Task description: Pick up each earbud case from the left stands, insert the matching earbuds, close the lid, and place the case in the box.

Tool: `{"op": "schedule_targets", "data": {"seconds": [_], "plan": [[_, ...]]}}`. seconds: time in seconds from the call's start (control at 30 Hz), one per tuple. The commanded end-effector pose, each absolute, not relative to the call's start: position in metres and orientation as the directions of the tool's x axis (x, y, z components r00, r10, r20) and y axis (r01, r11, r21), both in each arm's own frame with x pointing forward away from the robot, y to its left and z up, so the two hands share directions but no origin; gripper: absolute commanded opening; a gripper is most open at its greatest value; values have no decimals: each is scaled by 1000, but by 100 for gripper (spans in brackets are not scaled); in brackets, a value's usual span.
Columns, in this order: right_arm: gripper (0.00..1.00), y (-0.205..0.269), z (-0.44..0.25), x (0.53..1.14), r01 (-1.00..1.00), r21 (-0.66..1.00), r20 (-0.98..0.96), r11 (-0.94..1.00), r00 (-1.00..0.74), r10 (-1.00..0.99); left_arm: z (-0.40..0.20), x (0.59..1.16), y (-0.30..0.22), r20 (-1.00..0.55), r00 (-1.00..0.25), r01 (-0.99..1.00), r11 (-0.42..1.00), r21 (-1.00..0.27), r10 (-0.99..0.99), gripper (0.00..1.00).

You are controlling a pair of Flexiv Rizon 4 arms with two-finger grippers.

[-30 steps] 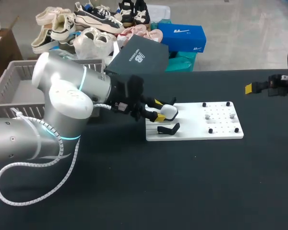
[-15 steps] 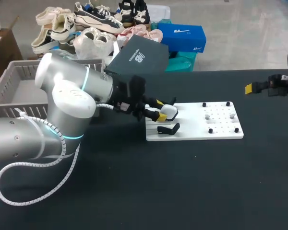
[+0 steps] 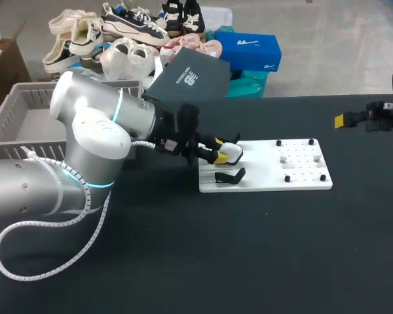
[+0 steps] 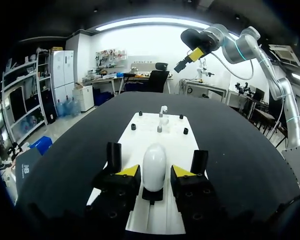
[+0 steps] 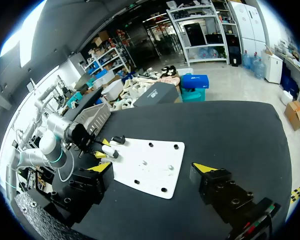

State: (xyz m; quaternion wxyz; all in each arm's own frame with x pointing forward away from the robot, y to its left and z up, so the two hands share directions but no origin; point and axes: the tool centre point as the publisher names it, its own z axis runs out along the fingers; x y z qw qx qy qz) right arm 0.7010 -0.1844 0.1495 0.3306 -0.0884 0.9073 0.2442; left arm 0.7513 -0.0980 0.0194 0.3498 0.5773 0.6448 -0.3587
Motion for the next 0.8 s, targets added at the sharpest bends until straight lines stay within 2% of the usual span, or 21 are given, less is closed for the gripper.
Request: {"op": "schedule_targets", "data": {"seconds": [0.03, 0.3, 0.33, 0.4, 0.8], "plan": [[100, -185, 149, 701, -323, 385, -643, 865, -766, 0, 17, 755, -99, -865, -89, 996, 68, -64, 494, 38], [100, -185, 149, 701, -323, 385, -643, 865, -766, 0, 17, 756, -99, -867, -89, 996, 60, -69, 491, 25], [100, -185, 149, 701, -323, 385, -643, 865, -766, 0, 17, 756, -100, -866, -90, 996, 59, -70, 492, 21], [100, -185, 149, 701, -323, 385, -643, 865, -766, 0, 17, 756, -100, -866, -92, 996, 59, -72, 491, 2], [100, -185, 149, 701, -323, 385, -643, 865, -766, 0, 30, 753, -90, -885, -81, 997, 46, -67, 459, 0]]}}
